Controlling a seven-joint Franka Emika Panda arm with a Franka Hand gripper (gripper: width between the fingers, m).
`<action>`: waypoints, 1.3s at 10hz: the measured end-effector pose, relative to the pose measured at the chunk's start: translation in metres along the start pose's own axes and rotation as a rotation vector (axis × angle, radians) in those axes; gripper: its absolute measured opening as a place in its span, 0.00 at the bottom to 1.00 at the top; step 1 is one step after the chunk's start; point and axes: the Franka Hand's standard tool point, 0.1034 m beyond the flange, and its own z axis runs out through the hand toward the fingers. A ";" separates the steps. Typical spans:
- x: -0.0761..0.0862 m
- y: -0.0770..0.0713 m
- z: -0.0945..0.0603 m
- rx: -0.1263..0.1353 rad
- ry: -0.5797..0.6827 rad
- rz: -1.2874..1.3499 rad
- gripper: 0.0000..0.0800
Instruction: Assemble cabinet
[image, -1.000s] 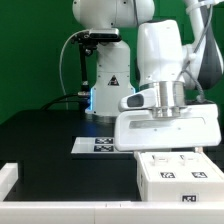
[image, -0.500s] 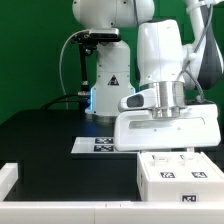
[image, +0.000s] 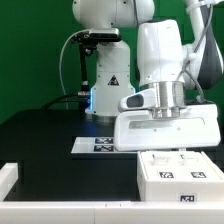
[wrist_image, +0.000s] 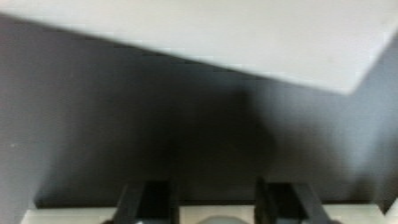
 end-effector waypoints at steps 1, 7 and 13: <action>0.003 -0.007 -0.012 0.018 -0.044 0.033 0.25; 0.012 -0.023 -0.035 0.035 -0.139 0.126 0.01; 0.037 -0.018 -0.078 0.054 -0.274 0.136 0.00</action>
Offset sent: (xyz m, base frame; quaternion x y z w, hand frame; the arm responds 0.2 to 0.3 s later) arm 0.0017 0.0195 0.0328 0.0050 -0.0862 0.1382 0.9866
